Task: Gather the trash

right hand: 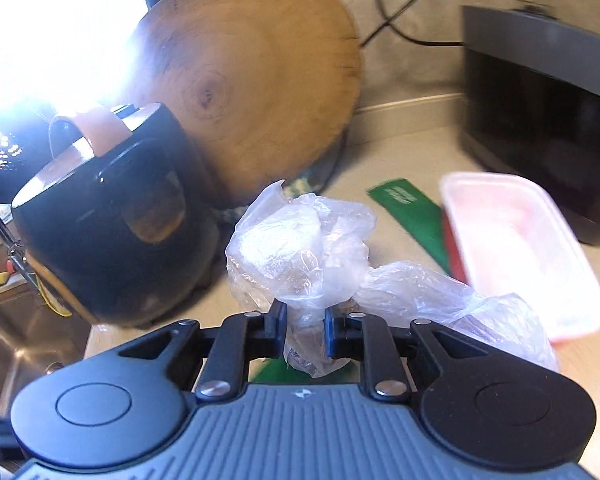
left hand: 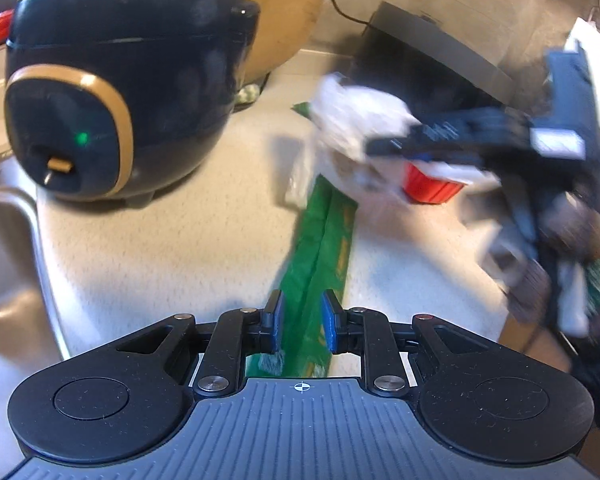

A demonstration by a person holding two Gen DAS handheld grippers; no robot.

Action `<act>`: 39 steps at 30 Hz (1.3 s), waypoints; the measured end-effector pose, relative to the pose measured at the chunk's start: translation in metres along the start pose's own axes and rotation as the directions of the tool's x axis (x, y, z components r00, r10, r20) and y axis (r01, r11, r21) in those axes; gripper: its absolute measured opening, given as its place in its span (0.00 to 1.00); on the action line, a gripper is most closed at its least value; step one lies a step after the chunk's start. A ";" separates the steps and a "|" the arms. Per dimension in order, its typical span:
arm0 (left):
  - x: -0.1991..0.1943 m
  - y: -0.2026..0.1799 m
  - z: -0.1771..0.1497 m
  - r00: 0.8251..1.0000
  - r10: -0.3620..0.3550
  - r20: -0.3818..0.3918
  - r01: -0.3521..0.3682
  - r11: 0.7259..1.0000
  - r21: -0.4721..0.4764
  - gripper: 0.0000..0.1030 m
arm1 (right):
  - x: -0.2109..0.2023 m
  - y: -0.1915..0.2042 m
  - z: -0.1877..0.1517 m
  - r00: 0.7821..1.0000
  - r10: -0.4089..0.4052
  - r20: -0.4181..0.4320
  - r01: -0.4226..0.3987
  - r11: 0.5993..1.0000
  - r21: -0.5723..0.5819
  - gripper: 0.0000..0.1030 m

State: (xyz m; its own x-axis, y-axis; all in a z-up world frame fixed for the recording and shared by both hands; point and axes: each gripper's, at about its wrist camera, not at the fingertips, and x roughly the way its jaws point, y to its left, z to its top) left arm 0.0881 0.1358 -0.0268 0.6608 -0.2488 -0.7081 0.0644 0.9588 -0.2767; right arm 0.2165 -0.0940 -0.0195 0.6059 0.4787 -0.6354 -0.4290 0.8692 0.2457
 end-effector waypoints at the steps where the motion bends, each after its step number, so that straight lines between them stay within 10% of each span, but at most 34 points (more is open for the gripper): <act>1: 0.002 -0.001 0.002 1.000 0.000 0.005 0.000 1.000 0.007 0.22 | -0.007 -0.002 -0.005 1.000 -0.017 0.005 0.017 1.000 0.006 0.17; 11: 0.040 -0.026 0.018 0.996 -0.073 -0.046 0.077 0.992 0.103 0.23 | -0.049 -0.026 -0.066 0.988 -0.148 -0.043 0.150 0.987 0.060 0.20; 18: 0.061 -0.041 0.017 0.996 -0.029 -0.082 0.044 0.982 0.182 0.23 | -0.067 -0.043 -0.081 0.975 -0.219 -0.037 0.221 0.968 0.115 0.57; 26: 0.068 -0.039 0.017 0.995 -0.035 -0.088 0.050 0.984 0.169 0.23 | -0.082 -0.047 -0.081 0.965 -0.262 0.023 0.258 0.960 0.111 0.71; 31: 0.058 -0.031 0.012 0.993 -0.075 -0.089 0.089 0.983 0.158 0.23 | -0.071 -0.045 -0.085 0.961 -0.278 -0.003 0.277 0.956 0.092 0.71; 39: 0.059 -0.042 0.020 0.992 0.000 -0.126 0.050 0.918 0.392 0.26 | -0.069 -0.052 -0.093 0.956 -0.294 -0.019 0.294 0.949 0.112 0.71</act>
State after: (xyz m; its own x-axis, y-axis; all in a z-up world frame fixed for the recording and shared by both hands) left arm 0.1389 0.0838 -0.0438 0.5615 -0.2640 -0.7843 0.3853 0.9221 -0.0345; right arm 0.1351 -0.1832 -0.0565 0.6927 0.1996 -0.6931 -0.1541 0.9797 0.1281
